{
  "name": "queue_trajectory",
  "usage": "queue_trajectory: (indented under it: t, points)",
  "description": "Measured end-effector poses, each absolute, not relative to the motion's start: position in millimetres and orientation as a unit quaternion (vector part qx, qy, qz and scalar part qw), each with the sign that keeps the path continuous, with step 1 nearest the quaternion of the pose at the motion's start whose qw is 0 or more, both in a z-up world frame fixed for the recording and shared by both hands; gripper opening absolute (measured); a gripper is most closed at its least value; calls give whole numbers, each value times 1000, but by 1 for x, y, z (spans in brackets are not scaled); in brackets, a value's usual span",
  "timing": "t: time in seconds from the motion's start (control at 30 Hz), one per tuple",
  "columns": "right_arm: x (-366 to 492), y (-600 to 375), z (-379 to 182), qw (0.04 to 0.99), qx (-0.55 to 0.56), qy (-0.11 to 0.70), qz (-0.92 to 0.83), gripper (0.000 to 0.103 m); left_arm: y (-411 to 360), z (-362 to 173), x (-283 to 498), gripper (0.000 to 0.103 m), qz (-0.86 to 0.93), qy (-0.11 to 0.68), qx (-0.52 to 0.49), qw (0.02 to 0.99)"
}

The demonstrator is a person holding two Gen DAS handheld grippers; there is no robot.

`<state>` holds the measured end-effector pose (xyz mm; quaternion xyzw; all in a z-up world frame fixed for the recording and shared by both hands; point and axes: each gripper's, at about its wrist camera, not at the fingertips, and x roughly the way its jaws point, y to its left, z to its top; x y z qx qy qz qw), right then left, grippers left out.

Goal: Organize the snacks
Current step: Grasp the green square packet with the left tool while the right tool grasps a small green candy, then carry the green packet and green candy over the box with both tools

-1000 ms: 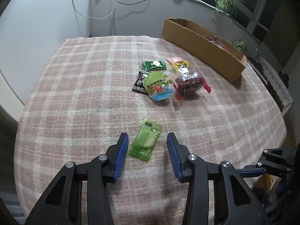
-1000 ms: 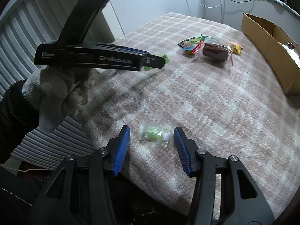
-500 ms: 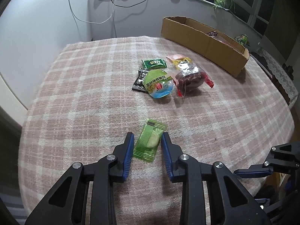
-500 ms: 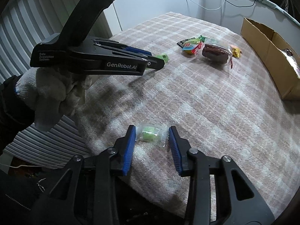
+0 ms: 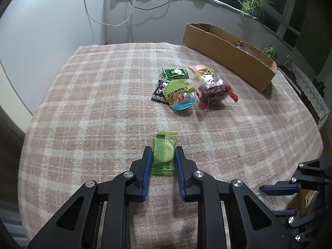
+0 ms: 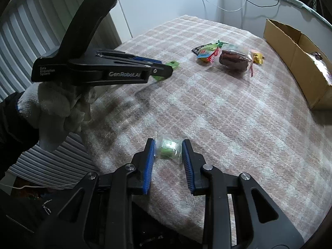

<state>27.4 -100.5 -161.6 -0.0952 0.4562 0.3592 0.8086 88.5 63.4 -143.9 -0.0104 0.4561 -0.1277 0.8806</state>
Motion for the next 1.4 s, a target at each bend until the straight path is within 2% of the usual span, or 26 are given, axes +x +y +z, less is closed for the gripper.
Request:
queue_trajectory:
  t: [0.67,1.4]
  points:
    - [54,-140,-139,838,-62,433,325,28,68,-119,100,20,-129,436,-34,890]
    - [140,-226,-82,892,-26,376,248,28,3,-75,187,20,-186,399,-16,898]
